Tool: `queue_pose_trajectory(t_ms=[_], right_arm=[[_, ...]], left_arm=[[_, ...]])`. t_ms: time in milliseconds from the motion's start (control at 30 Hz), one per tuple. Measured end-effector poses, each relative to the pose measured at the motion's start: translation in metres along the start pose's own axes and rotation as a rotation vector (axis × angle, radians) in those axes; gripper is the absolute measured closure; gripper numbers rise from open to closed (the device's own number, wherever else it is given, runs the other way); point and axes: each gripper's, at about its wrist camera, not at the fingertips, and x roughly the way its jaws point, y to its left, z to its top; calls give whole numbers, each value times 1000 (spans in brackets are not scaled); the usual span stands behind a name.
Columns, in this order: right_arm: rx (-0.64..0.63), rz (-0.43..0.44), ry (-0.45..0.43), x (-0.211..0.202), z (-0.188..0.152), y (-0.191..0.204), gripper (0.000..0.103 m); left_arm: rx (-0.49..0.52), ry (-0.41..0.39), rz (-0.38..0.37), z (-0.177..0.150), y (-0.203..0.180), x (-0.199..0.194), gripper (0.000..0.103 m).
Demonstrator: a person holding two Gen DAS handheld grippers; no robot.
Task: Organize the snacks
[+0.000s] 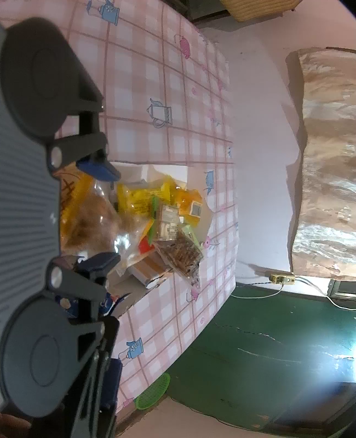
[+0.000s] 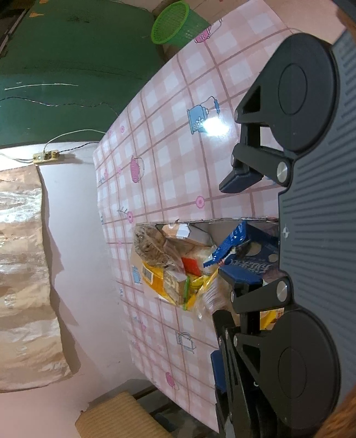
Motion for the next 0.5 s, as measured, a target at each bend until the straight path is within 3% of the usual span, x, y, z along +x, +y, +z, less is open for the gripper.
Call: queue_pose_trajectory(t_ms=[133, 400, 500], right_arm=[[-6, -3, -31, -14, 2, 3, 24], [-22, -22, -83, -49, -1, 7, 0], [-32, -21, -78, -58, -9, 6, 0]], left_arm=[[-13, -16, 20, 3, 2, -14, 31], [-8, -75, 142, 1, 4, -57, 3], [-2, -80, 175, -9, 4, -68, 2]])
